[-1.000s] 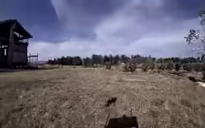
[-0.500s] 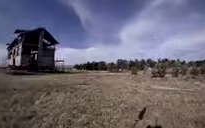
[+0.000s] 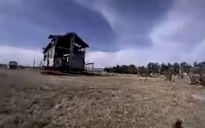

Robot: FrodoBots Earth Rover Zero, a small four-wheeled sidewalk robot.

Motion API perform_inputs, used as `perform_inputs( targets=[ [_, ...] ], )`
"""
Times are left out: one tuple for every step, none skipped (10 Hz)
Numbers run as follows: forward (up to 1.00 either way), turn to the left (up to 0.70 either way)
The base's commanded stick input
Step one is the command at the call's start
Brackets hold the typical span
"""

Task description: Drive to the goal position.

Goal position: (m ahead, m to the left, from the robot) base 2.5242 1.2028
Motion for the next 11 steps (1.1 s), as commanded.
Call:
perform_inputs(
  targets=[
    [0.7, 0.0],
    [0.7, 0.0],
    [0.7, 0.0],
    [0.7, 0.0],
    [0.7, 0.0],
    [0.7, 0.0],
    [0.7, 0.0],
    [0.7, 0.0],
    [0.7, 0.0],
    [0.7, 0.0],
    [0.7, 0.0]
  ],
)
